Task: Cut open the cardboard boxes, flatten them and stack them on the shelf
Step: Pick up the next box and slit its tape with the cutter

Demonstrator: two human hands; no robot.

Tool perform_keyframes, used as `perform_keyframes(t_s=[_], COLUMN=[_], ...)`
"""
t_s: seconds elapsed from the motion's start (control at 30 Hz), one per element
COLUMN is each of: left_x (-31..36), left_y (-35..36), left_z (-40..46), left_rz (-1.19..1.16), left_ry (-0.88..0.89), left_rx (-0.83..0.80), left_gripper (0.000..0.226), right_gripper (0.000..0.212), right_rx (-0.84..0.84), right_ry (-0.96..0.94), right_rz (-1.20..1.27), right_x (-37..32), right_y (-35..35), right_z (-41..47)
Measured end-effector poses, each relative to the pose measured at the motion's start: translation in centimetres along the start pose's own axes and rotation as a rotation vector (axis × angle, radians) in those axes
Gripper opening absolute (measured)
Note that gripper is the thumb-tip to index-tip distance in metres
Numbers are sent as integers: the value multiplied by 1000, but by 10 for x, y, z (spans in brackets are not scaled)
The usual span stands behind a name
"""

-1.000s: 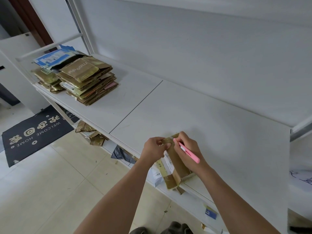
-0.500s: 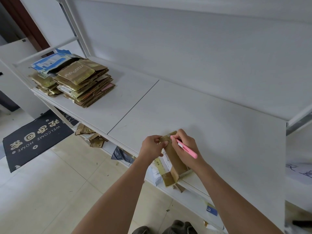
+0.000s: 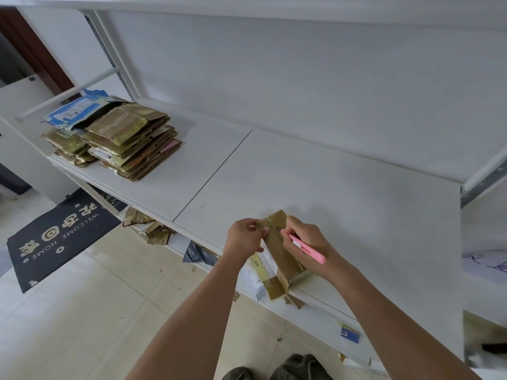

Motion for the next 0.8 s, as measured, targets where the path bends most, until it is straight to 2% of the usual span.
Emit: perform_keyframes(t_s=[0.13,0.37,0.5,0.63,0.8], left_x=[1,2,2,5,9], left_y=[0,1,2,2,2], left_z=[1,0,-1,-4,-10], left_rz=[7,13,19,43,80], left_ry=[9,12,-3,-2,5], left_rx=[6,25,31,40,55], left_gripper=[7,12,29,30,32], right_gripper=[22,28,29,24,32], right_rx=[23,72,126,137,126], right_ry=[19,7,-22,-8,-24], right_rz=[-67,-3,89,107,106], right_x=[6,10,8,4,-1], right_y=[1,3,0,-3,-6], right_z=[-17,-55,-79,-94,-101])
Point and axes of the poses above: each hand's wrist, its own z-axis towards the middle knuckle, its own y-axis out of the palm, x = y × z, the point moved 6 cm from there along z, towards the middle knuckle, and after that the axes turned 6 degrees about -z, right-handed, at the moved point
